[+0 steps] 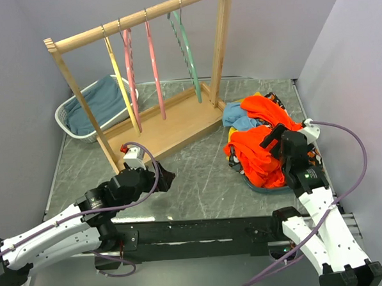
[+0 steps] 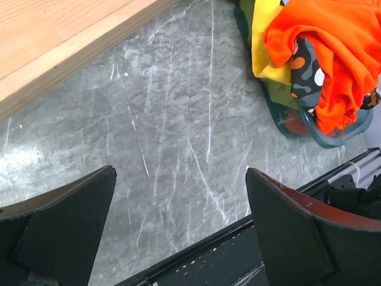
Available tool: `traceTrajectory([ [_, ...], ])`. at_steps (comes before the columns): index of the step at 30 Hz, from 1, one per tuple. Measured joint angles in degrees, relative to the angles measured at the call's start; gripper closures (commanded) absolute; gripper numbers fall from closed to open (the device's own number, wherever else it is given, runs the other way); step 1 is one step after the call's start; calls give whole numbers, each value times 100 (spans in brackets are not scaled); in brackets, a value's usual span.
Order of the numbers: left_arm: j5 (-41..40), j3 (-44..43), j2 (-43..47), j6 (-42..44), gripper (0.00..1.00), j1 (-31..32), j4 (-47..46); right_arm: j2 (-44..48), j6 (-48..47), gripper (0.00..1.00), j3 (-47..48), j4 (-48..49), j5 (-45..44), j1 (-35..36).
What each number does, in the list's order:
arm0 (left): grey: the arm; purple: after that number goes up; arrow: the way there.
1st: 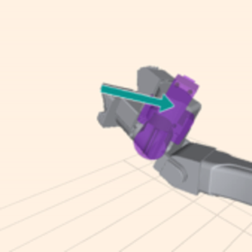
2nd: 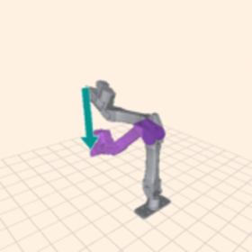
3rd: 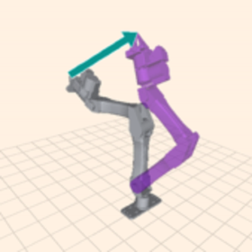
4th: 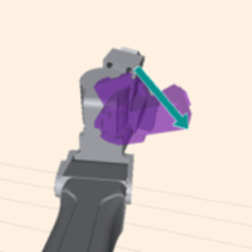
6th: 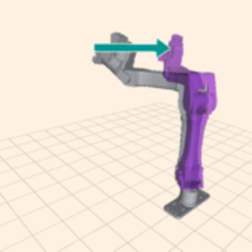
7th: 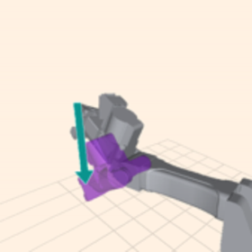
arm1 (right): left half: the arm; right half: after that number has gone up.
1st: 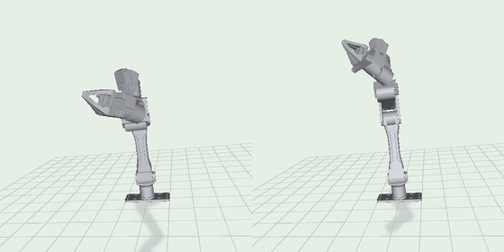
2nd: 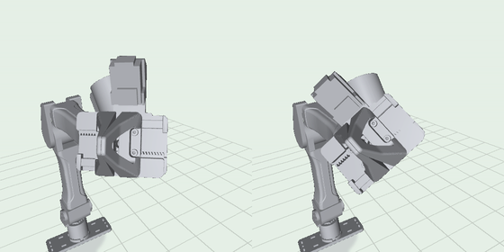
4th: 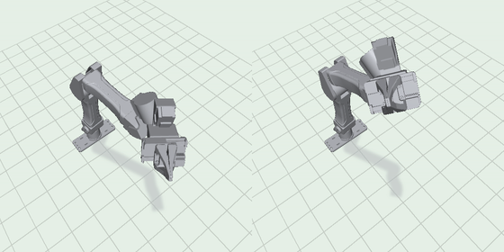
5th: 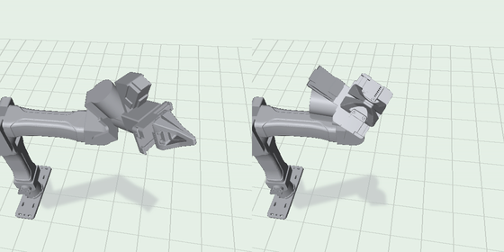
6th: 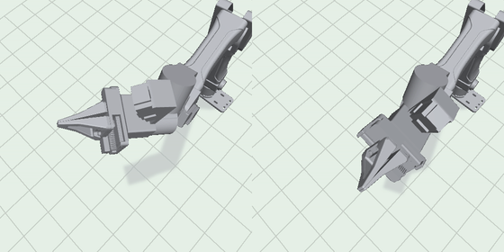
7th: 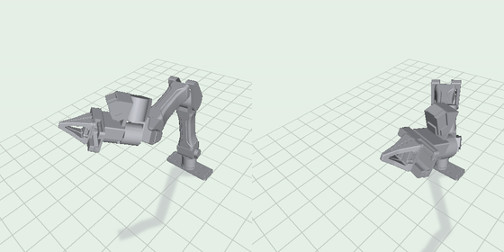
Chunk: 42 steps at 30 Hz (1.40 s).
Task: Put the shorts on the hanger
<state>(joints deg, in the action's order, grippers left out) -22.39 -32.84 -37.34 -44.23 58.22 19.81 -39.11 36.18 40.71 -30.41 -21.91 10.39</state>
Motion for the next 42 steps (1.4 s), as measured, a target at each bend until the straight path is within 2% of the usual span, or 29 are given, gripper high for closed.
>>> traceTrajectory([
  [7, 7, -28, 7, 7, 4, 0, 46, -225, 26, 0, 118, -133, -385, -354],
  [18, 24, -310, -343, 66, 4, 0, 22, -1145, 337, 3, 393, 52, -313, -1705],
  [21, 22, -310, -334, 66, 4, 0, 22, -1220, 367, 23, 315, 199, -232, -1980],
  [22, 24, -310, -330, 66, 4, 0, 22, -1252, 382, 36, 289, 238, -216, -2046],
  [24, 20, -310, -315, 63, 4, 0, 22, -1357, 382, 49, 273, 313, -195, -2144],
  [25, 20, -310, -293, 63, 4, 0, 24, -1425, 420, 62, 273, 376, -175, -2188],
  [27, 13, -310, -232, 66, 3, 0, 22, -1504, 413, 73, 273, 435, -94, -2221],
  [28, 7, -310, -205, 66, 4, 0, 22, -1541, 426, 88, 273, 461, -59, -2236],
  [30, 0, -310, -142, 66, 3, 0, 22, -1558, 404, 100, 273, 479, 26, -2247],
  [37, 0, -310, -114, 70, 4, 0, 22, -1342, 275, 100, 452, 376, 328, -2256],
  [42, 2, -319, -195, 111, 4, 0, 13, -1038, 129, 100, 1056, 168, 544, -2212],
])
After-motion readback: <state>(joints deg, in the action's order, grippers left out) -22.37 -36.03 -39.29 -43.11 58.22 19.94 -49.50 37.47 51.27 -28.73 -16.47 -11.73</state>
